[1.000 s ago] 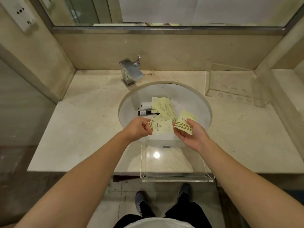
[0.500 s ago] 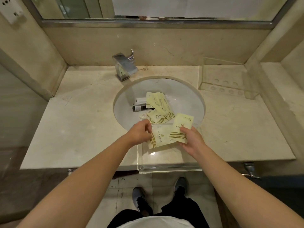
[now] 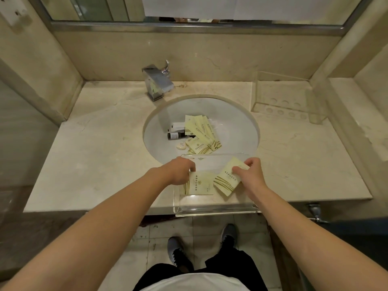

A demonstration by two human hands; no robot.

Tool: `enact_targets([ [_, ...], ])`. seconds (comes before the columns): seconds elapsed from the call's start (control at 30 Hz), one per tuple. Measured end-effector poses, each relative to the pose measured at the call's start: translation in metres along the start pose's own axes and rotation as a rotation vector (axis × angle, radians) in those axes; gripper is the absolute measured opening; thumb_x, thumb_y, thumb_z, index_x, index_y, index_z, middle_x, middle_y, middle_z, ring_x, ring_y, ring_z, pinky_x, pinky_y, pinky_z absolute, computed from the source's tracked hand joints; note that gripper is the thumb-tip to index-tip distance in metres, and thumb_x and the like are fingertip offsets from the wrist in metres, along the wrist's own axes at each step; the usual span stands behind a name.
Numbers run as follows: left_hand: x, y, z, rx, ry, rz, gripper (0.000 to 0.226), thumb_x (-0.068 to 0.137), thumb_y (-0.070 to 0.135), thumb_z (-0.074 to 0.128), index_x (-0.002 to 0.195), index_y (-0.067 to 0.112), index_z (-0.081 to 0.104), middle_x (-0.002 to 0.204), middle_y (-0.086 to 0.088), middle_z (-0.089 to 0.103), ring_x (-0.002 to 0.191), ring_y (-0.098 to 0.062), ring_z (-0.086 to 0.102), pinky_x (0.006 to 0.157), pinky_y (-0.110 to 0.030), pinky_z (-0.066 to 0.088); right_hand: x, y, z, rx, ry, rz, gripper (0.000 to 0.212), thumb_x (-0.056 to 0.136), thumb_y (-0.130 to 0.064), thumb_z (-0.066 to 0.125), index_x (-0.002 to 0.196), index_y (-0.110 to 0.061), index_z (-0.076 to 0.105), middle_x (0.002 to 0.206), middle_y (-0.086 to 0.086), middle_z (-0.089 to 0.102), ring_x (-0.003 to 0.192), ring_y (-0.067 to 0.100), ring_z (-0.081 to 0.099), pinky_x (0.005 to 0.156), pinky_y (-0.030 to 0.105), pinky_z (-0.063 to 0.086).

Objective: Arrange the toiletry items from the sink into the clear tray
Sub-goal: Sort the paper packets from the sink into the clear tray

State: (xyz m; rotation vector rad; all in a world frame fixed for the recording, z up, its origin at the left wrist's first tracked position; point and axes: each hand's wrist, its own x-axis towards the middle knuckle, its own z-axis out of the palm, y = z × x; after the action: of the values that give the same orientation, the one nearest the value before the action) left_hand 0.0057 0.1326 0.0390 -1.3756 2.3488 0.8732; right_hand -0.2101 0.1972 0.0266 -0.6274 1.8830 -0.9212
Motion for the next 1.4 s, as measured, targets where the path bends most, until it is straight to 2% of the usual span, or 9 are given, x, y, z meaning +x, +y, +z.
enact_targets([
  [0.2,0.004,0.006,0.008,0.070,0.003,0.011,0.041,0.089,0.021,0.056,0.129,0.011,0.052,0.123,-0.010,0.058,0.110,-0.026,0.055,0.091,-0.035,0.047,0.001,0.007,0.003,-0.205,-0.138,-0.116,0.067,0.084,0.004,0.062,0.135,-0.032,0.039,0.108,0.003,0.053,0.095,0.022,0.061,0.067,0.029,0.056],
  [0.37,0.006,0.009,0.018,0.185,0.062,0.040,0.041,0.085,0.035,0.066,0.118,0.012,0.056,0.115,-0.010,0.057,0.104,-0.027,0.051,0.087,-0.036,0.048,0.002,0.009,0.008,-0.821,-0.177,-0.305,0.044,0.079,-0.022,0.070,0.118,-0.026,0.049,0.109,-0.001,0.038,0.094,0.019,0.049,0.070,0.027,0.043],
  [0.53,0.006,0.008,0.018,0.222,0.069,0.046,0.043,0.083,0.043,0.067,0.111,0.011,0.061,0.111,-0.009,0.053,0.102,-0.024,0.047,0.085,-0.035,0.046,0.002,0.009,0.006,-0.918,-0.052,-0.336,0.019,0.082,-0.022,0.065,0.092,-0.021,0.049,0.103,0.002,0.048,0.089,0.020,0.049,0.067,0.030,0.043],
  [0.63,0.005,0.006,0.015,0.236,0.022,0.072,0.045,0.081,0.047,0.068,0.108,0.012,0.062,0.107,-0.007,0.053,0.094,-0.020,0.043,0.082,-0.033,0.044,0.002,0.011,0.007,-1.054,-0.040,-0.392,0.011,0.086,-0.022,0.057,0.095,-0.017,0.053,0.108,0.005,0.048,0.095,0.021,0.046,0.070,0.032,0.045],
  [0.73,0.004,0.005,0.013,0.237,-0.012,0.111,0.045,0.079,0.047,0.069,0.108,0.014,0.061,0.106,-0.006,0.054,0.093,-0.019,0.047,0.078,-0.032,0.044,0.002,0.010,0.008,-1.229,-0.147,-0.528,0.026,0.084,-0.030,0.056,0.107,-0.020,0.055,0.117,0.005,0.045,0.109,0.024,0.041,0.088,0.034,0.040],
  [0.9,0.005,0.003,0.017,0.208,-0.024,0.142,0.050,0.075,0.043,0.074,0.116,0.019,0.056,0.112,-0.004,0.056,0.100,-0.022,0.052,0.079,-0.032,0.044,0.002,0.003,-0.001,-1.331,-0.527,-0.658,0.060,0.068,-0.059,0.071,0.118,-0.033,0.052,0.125,-0.002,0.039,0.117,0.018,0.034,0.098,0.033,0.034],
  [1.03,0.007,0.005,0.018,0.206,-0.049,0.154,0.049,0.075,0.043,0.075,0.115,0.021,0.056,0.112,-0.002,0.057,0.098,-0.021,0.052,0.078,-0.030,0.043,0.003,0.008,-0.006,-1.434,-0.430,-0.767,0.065,0.068,-0.062,0.070,0.120,-0.027,0.050,0.121,0.000,0.043,0.111,0.019,0.038,0.096,0.032,0.035],
  [1.2,0.007,0.004,0.021,0.186,-0.097,0.162,0.044,0.073,0.045,0.076,0.102,0.020,0.056,0.104,-0.002,0.061,0.092,-0.021,0.056,0.072,-0.029,0.043,0.001,0.023,-0.002,-1.262,-0.239,-0.655,0.056,0.075,-0.060,0.066,0.112,-0.022,0.049,0.113,0.000,0.050,0.103,0.018,0.045,0.084,0.031,0.043],
  [1.4,0.009,0.001,0.023,0.202,-0.105,0.176,0.043,0.071,0.048,0.076,0.095,0.019,0.055,0.096,-0.001,0.061,0.086,-0.021,0.056,0.070,-0.030,0.043,-0.005,0.033,0.007,-1.131,-0.255,-0.645,0.049,0.080,-0.049,0.067,0.114,-0.019,0.050,0.114,0.001,0.049,0.104,0.017,0.046,0.083,0.030,0.047],
])
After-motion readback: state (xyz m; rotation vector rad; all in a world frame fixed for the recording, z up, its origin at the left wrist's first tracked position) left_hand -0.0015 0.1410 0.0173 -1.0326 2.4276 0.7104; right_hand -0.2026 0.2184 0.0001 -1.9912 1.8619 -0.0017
